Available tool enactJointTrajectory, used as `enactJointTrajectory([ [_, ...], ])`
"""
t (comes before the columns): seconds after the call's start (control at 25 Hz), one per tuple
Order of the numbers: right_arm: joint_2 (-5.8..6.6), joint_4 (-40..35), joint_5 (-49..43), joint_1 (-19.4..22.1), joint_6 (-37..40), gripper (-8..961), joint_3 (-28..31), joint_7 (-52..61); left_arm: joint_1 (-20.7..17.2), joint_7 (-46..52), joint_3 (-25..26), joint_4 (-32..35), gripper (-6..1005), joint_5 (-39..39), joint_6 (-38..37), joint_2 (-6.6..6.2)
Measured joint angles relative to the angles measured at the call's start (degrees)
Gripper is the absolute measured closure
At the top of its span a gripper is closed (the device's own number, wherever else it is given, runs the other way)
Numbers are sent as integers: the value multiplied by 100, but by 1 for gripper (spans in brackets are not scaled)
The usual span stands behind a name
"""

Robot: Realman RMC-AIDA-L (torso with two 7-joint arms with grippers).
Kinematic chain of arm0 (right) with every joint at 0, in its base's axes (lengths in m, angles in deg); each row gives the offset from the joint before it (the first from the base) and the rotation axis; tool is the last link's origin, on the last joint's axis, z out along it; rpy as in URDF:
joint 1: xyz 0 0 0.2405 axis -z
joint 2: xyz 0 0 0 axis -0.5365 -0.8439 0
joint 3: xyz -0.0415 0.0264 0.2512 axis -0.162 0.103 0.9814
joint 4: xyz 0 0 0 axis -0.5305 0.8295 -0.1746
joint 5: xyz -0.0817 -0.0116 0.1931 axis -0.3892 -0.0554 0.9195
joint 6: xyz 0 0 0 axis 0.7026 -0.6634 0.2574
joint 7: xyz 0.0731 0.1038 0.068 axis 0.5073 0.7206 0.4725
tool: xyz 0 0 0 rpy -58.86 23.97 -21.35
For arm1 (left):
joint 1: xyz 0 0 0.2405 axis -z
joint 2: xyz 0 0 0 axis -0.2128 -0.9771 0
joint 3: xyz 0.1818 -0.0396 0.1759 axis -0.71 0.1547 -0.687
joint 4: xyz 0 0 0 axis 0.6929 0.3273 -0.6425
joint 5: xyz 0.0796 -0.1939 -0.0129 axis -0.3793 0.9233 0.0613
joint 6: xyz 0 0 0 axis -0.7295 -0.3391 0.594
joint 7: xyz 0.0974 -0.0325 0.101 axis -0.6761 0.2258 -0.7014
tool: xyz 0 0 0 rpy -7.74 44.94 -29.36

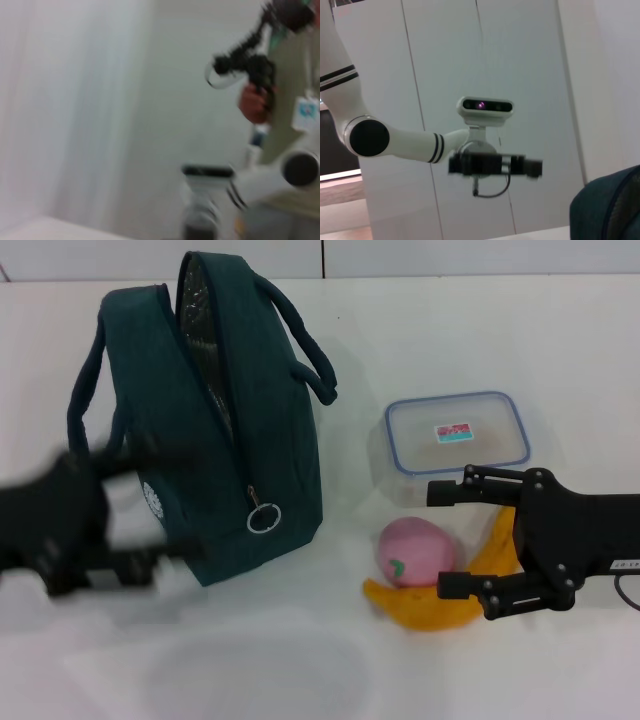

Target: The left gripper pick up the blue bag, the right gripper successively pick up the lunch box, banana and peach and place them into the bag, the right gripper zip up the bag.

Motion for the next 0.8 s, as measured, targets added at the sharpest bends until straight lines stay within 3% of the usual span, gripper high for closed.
enactJointTrajectory([
  [0.16, 0, 13, 20, 28, -71, 103, 28, 3, 238, 958, 1040, 41, 121, -31, 238, 45],
  [0.28, -10, 20, 145, 55, -174, 104, 55, 22, 660, 1844, 1693, 69, 121, -478, 530, -129],
  [0.44, 2, 24, 235, 120, -228, 104, 59, 26, 1114, 2963, 1858, 272, 122, -1198, 1101, -408],
  [0.56, 3, 26, 241, 147, -237, 104, 62, 7, 1390, 3983, 1859, 802, 123, -2028, 1453, -490],
  [0.8, 13, 28, 300, 240, -326, 105, 62, -25, 1602, 5448, 1620, 2382, 124, -3255, 1464, -336],
])
